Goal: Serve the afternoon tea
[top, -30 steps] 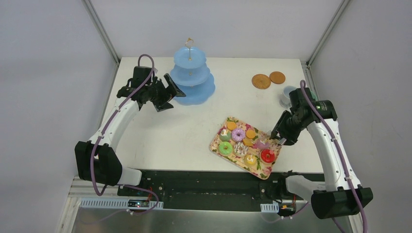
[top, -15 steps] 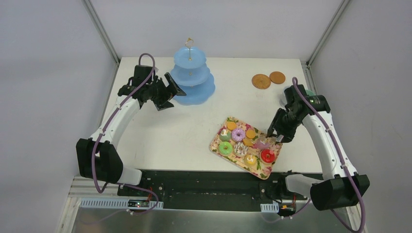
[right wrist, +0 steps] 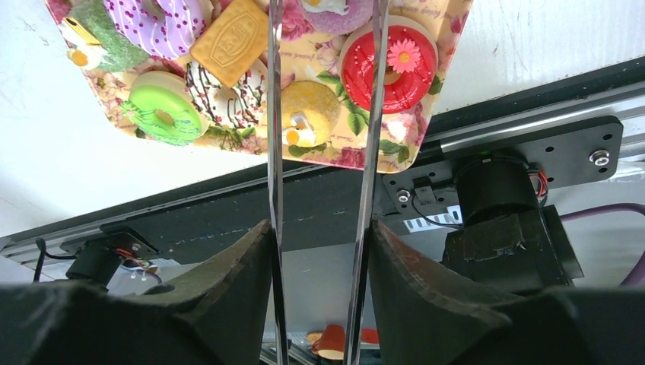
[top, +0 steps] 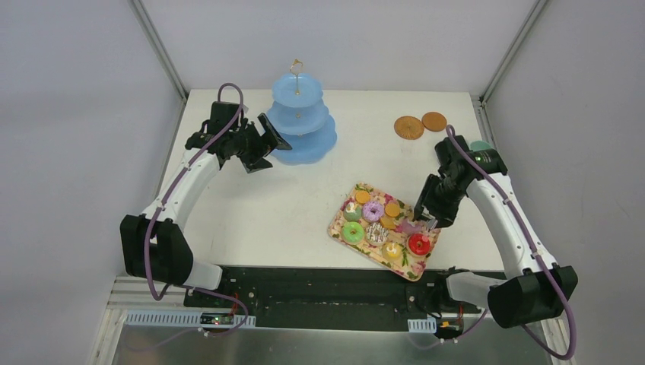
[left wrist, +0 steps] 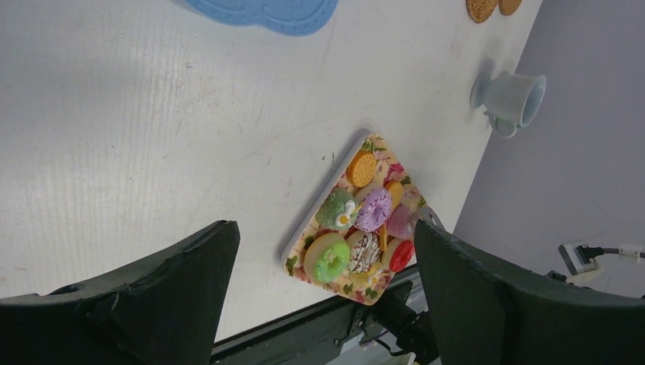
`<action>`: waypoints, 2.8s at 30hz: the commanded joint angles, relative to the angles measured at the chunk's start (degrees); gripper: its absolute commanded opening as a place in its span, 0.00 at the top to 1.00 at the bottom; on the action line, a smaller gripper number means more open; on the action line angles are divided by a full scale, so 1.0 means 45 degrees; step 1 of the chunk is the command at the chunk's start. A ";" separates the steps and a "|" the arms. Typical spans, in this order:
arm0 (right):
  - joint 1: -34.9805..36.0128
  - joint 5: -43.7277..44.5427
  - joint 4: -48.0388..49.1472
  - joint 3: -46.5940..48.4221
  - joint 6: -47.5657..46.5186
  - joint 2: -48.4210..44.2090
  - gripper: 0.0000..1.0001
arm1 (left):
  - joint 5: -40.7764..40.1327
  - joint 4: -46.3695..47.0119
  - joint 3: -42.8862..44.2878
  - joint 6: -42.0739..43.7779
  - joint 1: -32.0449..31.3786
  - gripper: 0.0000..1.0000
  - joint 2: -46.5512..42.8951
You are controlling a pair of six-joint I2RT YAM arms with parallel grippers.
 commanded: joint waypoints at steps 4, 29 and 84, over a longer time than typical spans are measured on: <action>0.0218 0.0324 -0.0508 -0.0043 0.0375 -0.0131 0.50 | 0.0018 0.0250 0.0495 0.0000 -0.0097 0.11 0.0103; 0.0502 0.0070 0.0262 -0.0766 0.0321 0.0069 0.51 | -0.0075 0.0031 0.0401 0.0109 -0.0097 0.11 -0.0214; 0.3427 -0.1335 0.8211 0.9811 -0.2456 0.8653 0.65 | -0.2562 -0.5006 0.1172 0.2050 -0.0088 0.10 -0.3956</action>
